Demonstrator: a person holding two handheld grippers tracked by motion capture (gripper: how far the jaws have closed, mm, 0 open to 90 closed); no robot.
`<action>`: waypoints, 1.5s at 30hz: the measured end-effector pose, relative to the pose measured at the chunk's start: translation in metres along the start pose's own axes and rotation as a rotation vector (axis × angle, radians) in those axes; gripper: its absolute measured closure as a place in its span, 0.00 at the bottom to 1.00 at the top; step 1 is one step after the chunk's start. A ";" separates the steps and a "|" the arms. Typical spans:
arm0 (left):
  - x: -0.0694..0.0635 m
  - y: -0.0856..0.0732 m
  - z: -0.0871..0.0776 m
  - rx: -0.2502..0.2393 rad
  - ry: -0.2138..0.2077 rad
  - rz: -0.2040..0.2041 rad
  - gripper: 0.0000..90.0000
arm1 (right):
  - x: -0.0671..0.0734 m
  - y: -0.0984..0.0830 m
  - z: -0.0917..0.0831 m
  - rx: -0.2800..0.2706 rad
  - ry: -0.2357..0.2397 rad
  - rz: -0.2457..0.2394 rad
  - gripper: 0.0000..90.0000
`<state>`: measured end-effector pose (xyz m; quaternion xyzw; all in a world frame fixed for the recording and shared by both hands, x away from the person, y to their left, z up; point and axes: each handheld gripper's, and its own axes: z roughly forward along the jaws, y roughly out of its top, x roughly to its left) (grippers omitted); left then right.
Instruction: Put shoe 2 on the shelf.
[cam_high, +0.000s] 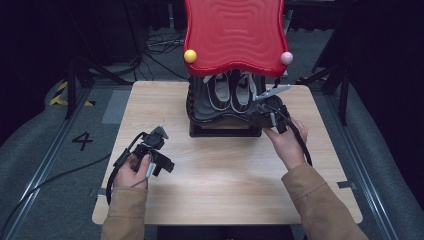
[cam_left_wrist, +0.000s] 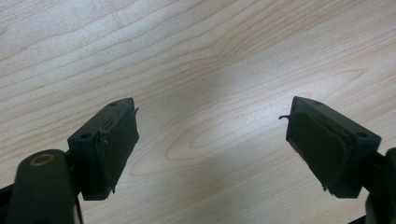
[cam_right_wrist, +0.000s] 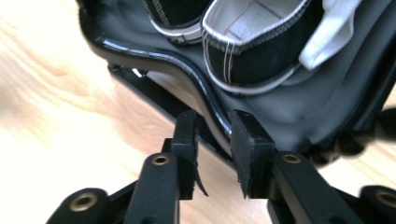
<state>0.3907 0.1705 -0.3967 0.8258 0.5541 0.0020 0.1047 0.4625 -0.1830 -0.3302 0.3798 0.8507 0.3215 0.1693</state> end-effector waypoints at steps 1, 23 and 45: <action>0.000 0.000 0.000 0.001 -0.001 0.000 0.19 | -0.001 -0.002 -0.003 0.001 0.002 -0.003 0.76; 0.000 0.004 0.001 0.008 -0.005 0.014 0.19 | -0.052 -0.083 -0.054 0.079 0.055 0.119 0.60; 0.008 0.003 0.008 0.050 0.005 0.019 0.19 | -0.080 -0.128 -0.027 0.393 0.072 0.201 0.52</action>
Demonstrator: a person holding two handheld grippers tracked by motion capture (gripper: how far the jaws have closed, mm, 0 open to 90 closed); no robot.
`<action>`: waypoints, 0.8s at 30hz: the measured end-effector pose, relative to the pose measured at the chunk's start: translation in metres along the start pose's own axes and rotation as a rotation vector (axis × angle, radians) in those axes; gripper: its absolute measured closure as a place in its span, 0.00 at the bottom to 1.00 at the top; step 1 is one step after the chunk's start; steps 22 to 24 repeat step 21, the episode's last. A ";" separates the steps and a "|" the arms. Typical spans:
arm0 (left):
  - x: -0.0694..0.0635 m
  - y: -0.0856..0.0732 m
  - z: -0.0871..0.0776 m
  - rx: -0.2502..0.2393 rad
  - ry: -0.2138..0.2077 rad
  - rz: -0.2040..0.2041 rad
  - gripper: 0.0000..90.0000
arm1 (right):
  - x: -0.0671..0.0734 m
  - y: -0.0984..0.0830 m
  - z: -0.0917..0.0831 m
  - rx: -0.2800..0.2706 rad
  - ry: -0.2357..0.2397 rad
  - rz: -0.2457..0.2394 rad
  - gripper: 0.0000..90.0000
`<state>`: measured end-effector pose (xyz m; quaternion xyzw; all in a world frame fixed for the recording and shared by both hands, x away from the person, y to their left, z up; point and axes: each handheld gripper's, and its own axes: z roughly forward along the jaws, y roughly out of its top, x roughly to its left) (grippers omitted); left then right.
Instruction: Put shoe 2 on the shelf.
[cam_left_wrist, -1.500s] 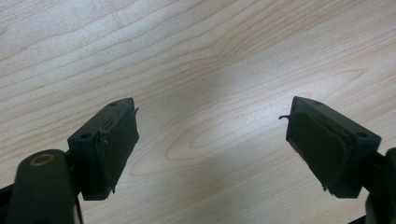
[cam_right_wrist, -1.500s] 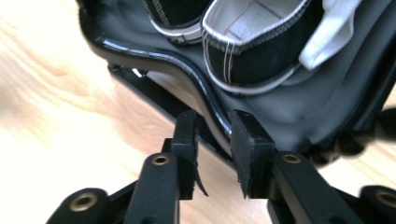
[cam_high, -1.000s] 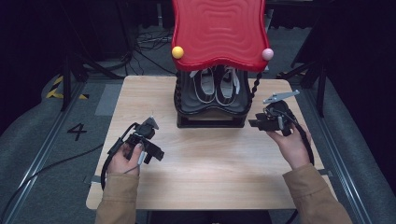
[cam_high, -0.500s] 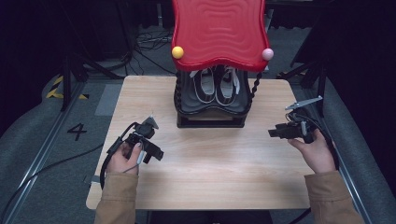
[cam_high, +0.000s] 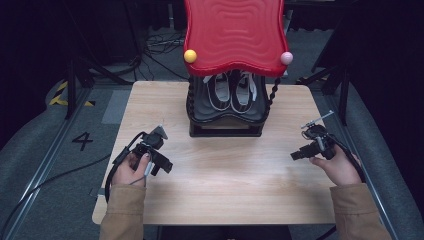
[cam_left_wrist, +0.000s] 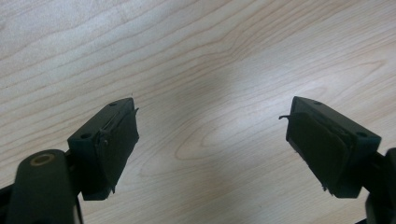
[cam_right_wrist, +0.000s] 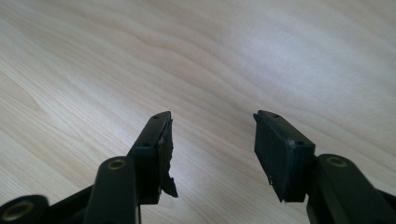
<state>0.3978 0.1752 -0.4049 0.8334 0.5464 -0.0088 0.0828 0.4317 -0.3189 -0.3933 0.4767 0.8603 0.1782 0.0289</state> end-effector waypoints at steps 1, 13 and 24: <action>0.000 0.000 0.001 0.002 0.004 0.005 0.19 | 0.000 0.000 0.004 0.020 0.000 0.000 0.52; 0.005 0.002 0.012 0.044 -0.007 0.005 0.19 | 0.001 -0.003 0.035 0.169 0.012 -0.008 0.50; 0.007 0.003 0.015 0.070 -0.015 0.017 0.19 | 0.004 -0.006 0.047 0.248 0.040 -0.039 0.47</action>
